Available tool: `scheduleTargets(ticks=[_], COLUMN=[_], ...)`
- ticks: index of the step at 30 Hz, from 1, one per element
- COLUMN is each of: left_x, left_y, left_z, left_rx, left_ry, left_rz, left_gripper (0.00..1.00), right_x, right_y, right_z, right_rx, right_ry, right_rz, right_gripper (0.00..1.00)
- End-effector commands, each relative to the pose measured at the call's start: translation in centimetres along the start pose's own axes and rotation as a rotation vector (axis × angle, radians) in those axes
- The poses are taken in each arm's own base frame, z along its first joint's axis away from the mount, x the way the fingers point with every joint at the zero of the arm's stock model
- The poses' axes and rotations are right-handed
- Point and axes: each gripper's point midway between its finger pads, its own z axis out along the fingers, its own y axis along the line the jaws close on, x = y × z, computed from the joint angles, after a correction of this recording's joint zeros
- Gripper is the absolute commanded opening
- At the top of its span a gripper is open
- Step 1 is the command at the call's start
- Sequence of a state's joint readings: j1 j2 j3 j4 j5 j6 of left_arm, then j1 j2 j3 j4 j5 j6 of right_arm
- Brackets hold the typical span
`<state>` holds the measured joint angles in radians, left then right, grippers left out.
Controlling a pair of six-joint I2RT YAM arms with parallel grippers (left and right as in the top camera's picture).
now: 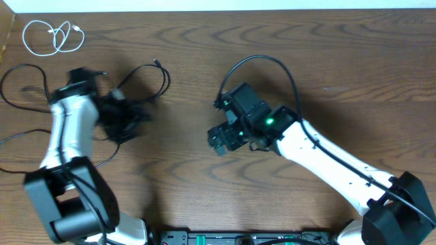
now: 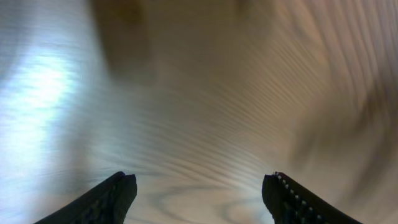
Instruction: Untangle cables
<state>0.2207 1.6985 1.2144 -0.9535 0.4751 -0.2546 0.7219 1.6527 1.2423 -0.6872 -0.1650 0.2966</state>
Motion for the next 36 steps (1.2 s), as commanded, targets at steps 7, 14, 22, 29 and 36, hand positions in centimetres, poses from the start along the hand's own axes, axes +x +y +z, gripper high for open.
scheduleTargets(ticks=[7, 14, 22, 29, 36], left_x=[6.3, 10.3, 14.6, 17.9, 20.5], left_y=[-10.8, -13.5, -10.5, -6.4, -5.1], left_z=[-3.6, -9.6, -15.4, -18.5, -20.7], left_rx=[0.104, 0.211, 0.196, 0.199, 0.281], left_ry=[-0.126, -0.286, -0.46, -0.641, -0.774], left_rz=[0.497, 0.641, 0.668, 0.615, 0.649], left_gripper=[0.75, 0.75, 0.84, 0.87, 1.0], right_x=[0.5, 1.6, 4.2, 7.8, 8.3], right_y=[-10.6, -11.8, -10.3, -10.4, -10.9], right_z=[-5.9, -13.8, -22.0, -23.9, -22.1], right_rx=[0.184, 0.211, 0.305, 0.343, 0.316], right_ry=[-0.014, -0.147, -0.35, -0.425, -0.527], right_rz=[0.301, 0.343, 0.258, 0.248, 0.247], right_gripper=[0.99, 0.99, 0.99, 0.99, 0.99])
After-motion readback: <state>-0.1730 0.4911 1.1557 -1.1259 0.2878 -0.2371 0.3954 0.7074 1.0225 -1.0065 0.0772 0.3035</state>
